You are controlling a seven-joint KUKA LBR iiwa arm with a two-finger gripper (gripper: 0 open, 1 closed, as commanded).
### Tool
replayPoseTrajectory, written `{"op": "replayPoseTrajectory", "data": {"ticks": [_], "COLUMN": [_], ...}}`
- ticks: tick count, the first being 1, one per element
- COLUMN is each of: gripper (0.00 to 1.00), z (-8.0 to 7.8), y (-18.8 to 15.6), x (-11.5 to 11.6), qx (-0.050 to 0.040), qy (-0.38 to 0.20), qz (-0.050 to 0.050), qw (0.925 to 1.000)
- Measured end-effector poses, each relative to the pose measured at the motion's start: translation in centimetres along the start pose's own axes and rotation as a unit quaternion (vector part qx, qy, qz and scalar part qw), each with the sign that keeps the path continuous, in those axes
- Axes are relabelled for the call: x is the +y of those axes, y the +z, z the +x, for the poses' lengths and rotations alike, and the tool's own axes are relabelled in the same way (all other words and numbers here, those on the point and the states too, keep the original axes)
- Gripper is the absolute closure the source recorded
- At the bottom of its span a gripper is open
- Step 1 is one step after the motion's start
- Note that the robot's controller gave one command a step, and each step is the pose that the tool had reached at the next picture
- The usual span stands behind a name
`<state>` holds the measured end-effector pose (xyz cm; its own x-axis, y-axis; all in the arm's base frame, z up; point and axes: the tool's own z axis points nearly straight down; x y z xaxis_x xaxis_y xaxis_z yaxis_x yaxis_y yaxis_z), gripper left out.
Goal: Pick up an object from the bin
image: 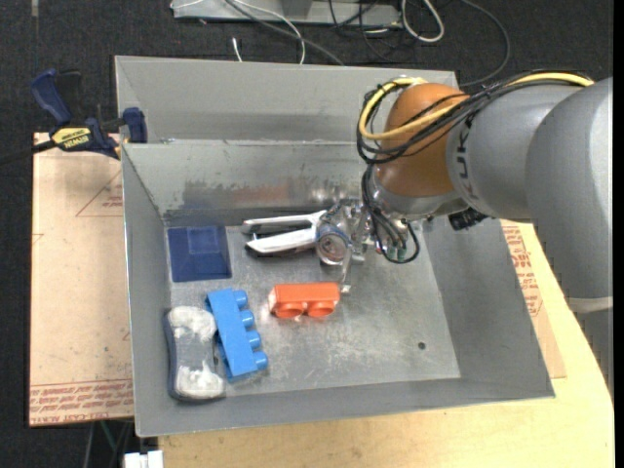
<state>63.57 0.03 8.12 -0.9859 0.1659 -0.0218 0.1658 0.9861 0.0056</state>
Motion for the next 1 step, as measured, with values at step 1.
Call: {"op": "replayPoseTrajectory", "data": {"ticks": [1], "gripper": [0.00], "z": [1.77], "y": [0.07], "x": [3.14], "qx": [-0.0109], "qy": [0.054], "qz": [-0.001], "qw": [0.9985]}}
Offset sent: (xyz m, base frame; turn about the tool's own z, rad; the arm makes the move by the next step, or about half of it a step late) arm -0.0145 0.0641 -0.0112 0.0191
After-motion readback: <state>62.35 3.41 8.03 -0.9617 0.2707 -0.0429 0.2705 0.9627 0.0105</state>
